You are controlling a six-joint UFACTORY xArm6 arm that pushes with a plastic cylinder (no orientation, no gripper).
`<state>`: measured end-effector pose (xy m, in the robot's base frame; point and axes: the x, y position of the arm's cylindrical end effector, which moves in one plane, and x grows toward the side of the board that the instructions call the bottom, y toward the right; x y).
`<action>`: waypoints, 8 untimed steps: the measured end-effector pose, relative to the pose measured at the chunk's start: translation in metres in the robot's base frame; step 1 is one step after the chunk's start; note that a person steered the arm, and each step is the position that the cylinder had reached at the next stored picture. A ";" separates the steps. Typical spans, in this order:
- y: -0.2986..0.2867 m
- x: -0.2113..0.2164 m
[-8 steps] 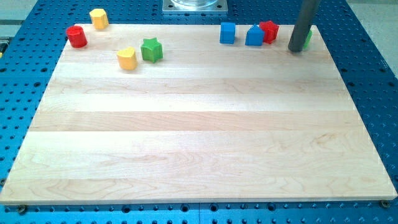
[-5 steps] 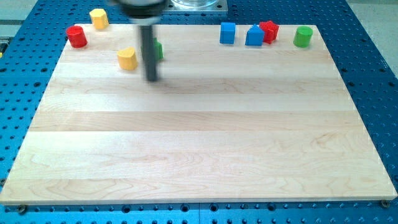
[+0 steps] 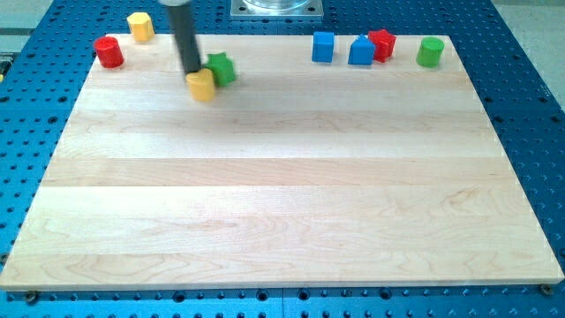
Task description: Slide the green star to the left side of the green circle
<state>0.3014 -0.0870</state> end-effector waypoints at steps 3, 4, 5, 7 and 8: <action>0.013 -0.034; 0.133 -0.001; 0.227 0.036; 0.051 -0.028; 0.133 -0.015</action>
<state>0.2863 0.0457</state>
